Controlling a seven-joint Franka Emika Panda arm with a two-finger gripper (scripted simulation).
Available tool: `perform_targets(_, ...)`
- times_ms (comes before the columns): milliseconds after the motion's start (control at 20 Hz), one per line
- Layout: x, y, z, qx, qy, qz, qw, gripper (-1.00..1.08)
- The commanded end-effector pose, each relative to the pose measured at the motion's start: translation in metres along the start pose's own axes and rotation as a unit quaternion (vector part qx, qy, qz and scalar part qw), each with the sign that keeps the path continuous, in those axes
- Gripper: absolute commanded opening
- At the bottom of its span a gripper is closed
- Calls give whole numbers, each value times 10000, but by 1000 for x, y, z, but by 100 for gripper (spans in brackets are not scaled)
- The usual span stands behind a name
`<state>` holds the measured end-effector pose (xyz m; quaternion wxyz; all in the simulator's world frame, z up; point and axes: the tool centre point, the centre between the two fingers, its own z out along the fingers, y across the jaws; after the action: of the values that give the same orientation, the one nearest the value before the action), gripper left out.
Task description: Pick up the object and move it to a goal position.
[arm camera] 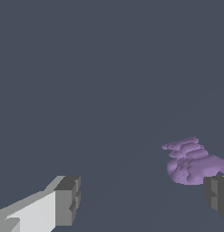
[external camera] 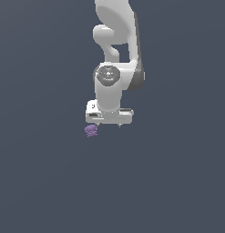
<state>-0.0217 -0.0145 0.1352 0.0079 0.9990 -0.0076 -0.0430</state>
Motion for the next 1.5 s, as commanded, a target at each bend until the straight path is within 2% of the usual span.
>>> perform_targets(0,0,0,0,0,0,0,10000,100)
perform_targets(800,3,10,-15,-87,103,-149,9998,100)
perform_targets(1150,2,14,-10,-52,115,237,9996,100)
perform_targets(1450,0,22,-2,4,134,877,9961,100)
